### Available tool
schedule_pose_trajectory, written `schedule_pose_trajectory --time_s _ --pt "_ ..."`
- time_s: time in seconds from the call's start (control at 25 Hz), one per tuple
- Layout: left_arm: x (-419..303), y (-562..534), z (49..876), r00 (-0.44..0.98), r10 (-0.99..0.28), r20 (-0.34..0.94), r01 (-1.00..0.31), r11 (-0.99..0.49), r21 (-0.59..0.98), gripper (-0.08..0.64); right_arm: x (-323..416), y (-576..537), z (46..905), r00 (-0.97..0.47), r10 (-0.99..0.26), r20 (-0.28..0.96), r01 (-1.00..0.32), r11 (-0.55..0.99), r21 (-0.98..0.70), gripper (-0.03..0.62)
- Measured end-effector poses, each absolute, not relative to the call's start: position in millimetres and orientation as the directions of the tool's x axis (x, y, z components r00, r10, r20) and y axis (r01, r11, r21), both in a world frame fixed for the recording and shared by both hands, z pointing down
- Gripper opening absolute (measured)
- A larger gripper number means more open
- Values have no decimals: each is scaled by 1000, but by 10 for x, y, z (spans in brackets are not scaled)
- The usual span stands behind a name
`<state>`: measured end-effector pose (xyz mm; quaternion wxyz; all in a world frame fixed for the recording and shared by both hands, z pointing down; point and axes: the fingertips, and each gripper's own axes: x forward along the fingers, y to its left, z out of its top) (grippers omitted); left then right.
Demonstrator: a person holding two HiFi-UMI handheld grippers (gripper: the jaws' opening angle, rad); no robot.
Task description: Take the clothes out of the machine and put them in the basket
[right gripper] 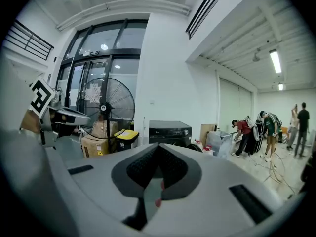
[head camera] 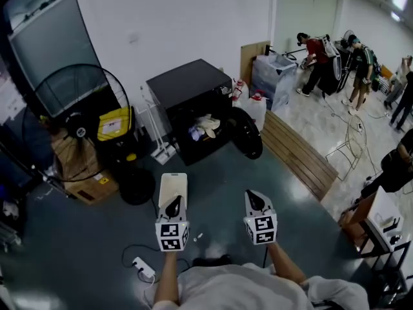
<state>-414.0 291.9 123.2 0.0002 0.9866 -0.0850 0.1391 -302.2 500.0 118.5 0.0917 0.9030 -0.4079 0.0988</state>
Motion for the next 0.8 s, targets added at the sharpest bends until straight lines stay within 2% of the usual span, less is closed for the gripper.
schedule_pose_trajectory --time_s 0.44,0.8 --pt "-4028 2906 1338 936 -189 297 -193 -981 -16 18 -2834 4929 1313 625 -731 273 -772 -631 78 23" --pt "-3572 2645 1541 933 -167 317 -177 -984 1 18 -2436 4622 1467 617 -725 305 -777 -623 90 24"
